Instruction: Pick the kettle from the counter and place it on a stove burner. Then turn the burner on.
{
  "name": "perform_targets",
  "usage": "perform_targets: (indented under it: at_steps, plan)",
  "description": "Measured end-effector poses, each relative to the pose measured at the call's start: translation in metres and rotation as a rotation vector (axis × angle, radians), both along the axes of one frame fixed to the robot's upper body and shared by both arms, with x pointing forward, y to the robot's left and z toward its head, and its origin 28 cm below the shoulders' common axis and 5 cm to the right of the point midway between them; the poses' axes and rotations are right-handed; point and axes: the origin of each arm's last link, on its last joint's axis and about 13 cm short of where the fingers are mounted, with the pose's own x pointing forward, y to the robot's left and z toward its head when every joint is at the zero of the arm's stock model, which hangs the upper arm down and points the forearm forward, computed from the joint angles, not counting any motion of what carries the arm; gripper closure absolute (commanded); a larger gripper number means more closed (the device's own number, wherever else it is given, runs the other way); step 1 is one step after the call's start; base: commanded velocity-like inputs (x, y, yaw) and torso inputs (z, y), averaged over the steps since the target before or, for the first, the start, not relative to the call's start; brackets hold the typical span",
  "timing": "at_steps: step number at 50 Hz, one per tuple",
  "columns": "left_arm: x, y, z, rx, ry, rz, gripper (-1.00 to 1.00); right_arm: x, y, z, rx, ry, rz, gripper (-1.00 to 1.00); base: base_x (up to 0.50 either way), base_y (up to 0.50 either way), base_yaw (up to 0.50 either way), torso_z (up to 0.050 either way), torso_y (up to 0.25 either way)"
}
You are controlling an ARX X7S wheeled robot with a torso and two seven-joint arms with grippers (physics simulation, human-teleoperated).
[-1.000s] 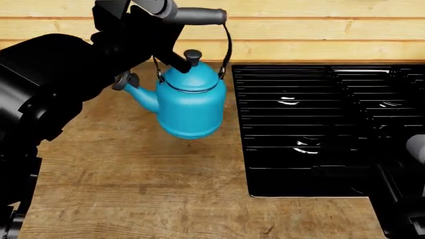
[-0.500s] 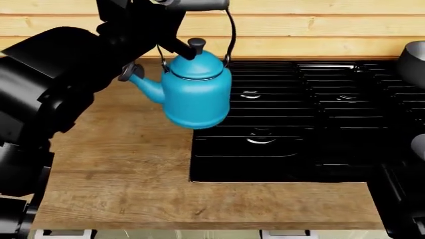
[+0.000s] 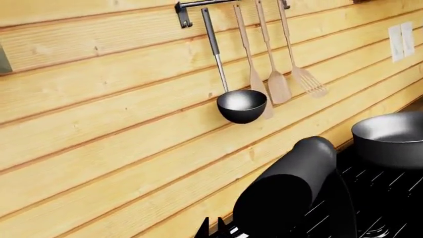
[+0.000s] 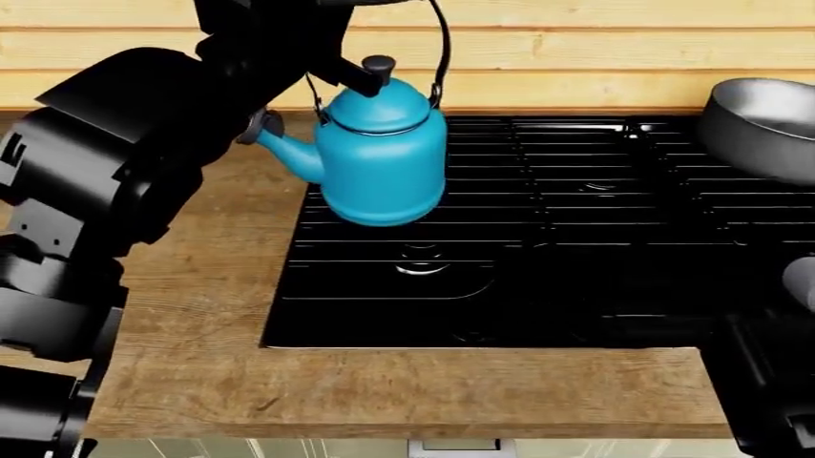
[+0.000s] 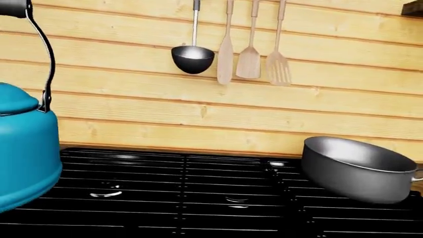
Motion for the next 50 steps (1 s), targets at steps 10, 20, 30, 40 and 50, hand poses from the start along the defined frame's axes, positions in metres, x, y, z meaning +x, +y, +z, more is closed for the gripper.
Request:
perform_targets:
  at_steps: [10,20,30,40,50]
  plan:
    - [0.010,0.000,-0.006,-0.003,0.015,0.042,1.00,0.001,0.001,-0.001,0.000,-0.012,0.008,-1.00,0.00,0.00,0.00,0.000,0.001]
    - [0.024,-0.008,-0.013,-0.012,0.030,0.048,1.00,0.002,0.000,-0.004,0.007,-0.015,0.006,-1.00,0.00,0.00,0.00,0.000,0.001]
    - [0.040,-0.022,-0.020,-0.008,0.047,0.024,1.00,0.003,-0.003,-0.008,0.020,-0.011,-0.005,-1.00,0.00,0.00,0.00,0.001,0.001]
    - [0.048,-0.032,-0.027,0.014,0.068,0.009,1.00,0.003,-0.005,-0.011,0.029,-0.010,-0.013,-1.00,0.00,0.00,0.00,0.000,0.001]
    - [0.052,-0.038,-0.036,0.039,0.092,-0.002,1.00,0.003,-0.006,-0.014,0.034,-0.008,-0.019,-1.00,0.00,0.00,0.00,0.000,0.001]
